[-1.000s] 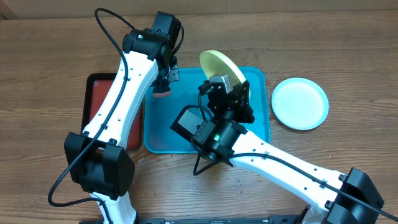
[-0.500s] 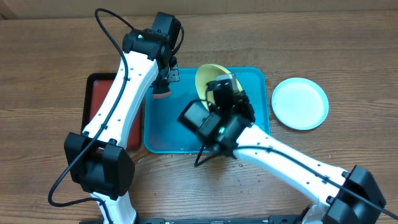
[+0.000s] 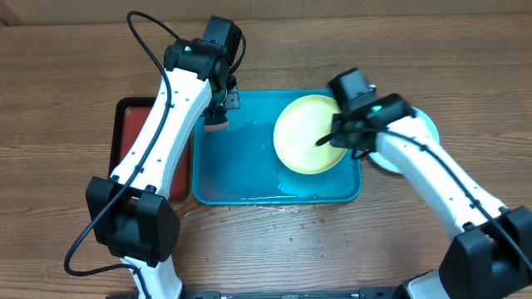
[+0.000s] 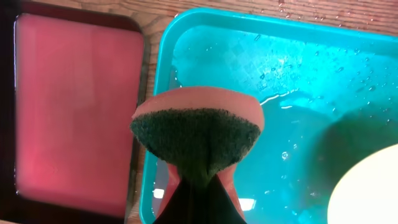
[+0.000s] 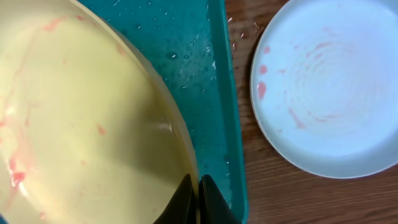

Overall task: Clean dirty plates on tray and stack at the side
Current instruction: 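Carry the yellow plate right and stack it on the plate pile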

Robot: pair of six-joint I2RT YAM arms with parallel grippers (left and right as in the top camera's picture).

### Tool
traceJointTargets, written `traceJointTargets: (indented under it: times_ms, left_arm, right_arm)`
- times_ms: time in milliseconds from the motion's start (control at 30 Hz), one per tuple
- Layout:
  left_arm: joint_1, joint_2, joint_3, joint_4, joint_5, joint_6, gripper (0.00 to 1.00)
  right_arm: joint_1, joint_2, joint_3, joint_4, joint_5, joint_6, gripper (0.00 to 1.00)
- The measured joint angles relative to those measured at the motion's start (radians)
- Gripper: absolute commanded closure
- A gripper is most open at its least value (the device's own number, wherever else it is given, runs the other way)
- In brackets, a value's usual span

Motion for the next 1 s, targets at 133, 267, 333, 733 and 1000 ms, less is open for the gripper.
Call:
traceJointTargets:
  times_ms: [133, 267, 333, 733, 1000]
  left_arm:
    - [0.0, 0.0, 0.0, -0.001, 0.0, 0.0, 0.96]
    - [0.0, 0.0, 0.0, -0.001, 0.0, 0.0, 0.95]
    - [0.0, 0.0, 0.0, -0.001, 0.0, 0.0, 0.96]
    - [0.0, 0.0, 0.0, -0.001, 0.001, 0.0, 0.95]
    - [0.0, 0.0, 0.0, -0.002, 0.001, 0.0, 0.96]
  right_arm:
    - [-0.076, 0.0, 0.0, 0.01, -0.113, -0.013, 0.96]
    - [-0.135, 0.0, 0.0, 0.012, -0.203, -0.029, 0.96]
    - [-0.166, 0.0, 0.0, 0.013, -0.247, -0.037, 0.96]
    - [-0.348, 0.0, 0.0, 0.008, -0.389, -0.085, 0.96]
    - [-0.406, -0.014, 0.0, 0.004, -0.438, -0.097, 0.96]
